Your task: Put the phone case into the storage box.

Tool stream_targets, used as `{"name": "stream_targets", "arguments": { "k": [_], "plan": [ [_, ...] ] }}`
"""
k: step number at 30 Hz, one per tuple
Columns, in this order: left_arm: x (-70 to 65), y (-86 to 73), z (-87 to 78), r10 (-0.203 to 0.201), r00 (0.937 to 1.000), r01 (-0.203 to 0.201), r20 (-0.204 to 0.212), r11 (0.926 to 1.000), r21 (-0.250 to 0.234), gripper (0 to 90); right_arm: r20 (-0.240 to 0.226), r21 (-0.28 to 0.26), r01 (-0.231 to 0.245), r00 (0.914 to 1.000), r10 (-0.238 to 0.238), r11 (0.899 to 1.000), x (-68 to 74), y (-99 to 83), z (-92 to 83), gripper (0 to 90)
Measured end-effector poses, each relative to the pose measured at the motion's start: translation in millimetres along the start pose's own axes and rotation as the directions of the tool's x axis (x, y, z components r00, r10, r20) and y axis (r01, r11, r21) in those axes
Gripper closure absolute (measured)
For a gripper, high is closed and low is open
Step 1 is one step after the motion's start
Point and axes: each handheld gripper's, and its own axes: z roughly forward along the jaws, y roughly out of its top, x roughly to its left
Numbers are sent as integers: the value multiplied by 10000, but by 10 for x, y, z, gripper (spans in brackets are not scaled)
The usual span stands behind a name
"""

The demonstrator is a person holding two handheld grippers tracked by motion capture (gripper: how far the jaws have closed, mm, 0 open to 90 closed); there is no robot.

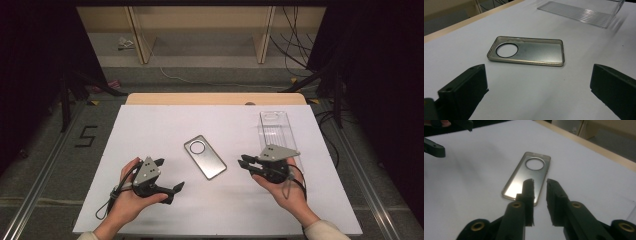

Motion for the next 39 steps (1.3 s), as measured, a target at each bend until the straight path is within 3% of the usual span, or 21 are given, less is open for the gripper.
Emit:
{"name": "stream_targets", "arguments": {
  "k": [2, 5, 9, 12, 16, 20, 24, 26, 27, 29, 35, 39],
  "plan": [
    [1, 1, -3, -5, 10000, 5, 1, 10000, -14, 7, 28, 405, 15, 10000, -16, 9992, 13, 46, 117, 831],
    [7, 1, -8, -9, 10000, 9, 5, 10000, -29, 8, 12, 1096, -330, 9995, 330, 9934, 10, 84, 292, 884],
    [7, 0, -6, -23, 10000, 23, 22, 10000, -42, 9, -141, 1568, -334, 9993, 360, 9871, -1, 107, 440, 898],
    [5, 2, -7, -19, 10000, 19, 37, 10000, -44, 10, 458, 2005, -578, 9977, 495, 9780, -23, 143, 591, 900],
    [6, 2, -9, -21, 10000, 21, 26, 10000, -55, 11, 763, 2273, -897, 9943, 741, 9697, -60, 138, 704, 900],
    [7, 0, -7, -29, 10000, 29, 41, 10000, -44, 12, 1013, 2785, -1102, 9912, 849, 9541, -79, 108, 883, 900],
    [9, 0, -8, -27, 10000, 28, 54, 10000, -51, 13, 1184, 3320, -1301, 9884, 955, 9343, -84, 69, 974, 900],
    [9, -2, -7, -36, 10000, 37, 58, 10000, -31, 14, 1143, 3402, -1281, 9890, 942, 9316, -88, 54, 993, 900],
    [8, -5, -4, -53, 10000, 53, 70, 10000, -9, 14, 1146, 3634, -1330, 9886, 975, 9221, -81, 26, 1029, 900],
    [6, -3, -5, -35, 10000, 36, 72, 10000, -12, 14, 1139, 3807, -1311, 9890, 942, 9154, -82, 6, 1052, 900],
    [5, -9, 3, -61, 9999, 61, 96, 10000, 24, 16, 1041, 4054, -1331, 9896, 990, 9044, -61, -17, 1087, 900],
    [6, -10, 4, -37, 10000, 36, 84, 10000, 46, 16, 830, 4132, -1214, 9920, 954, 9025, -9, -7, 1098, 900]
  ]
}}
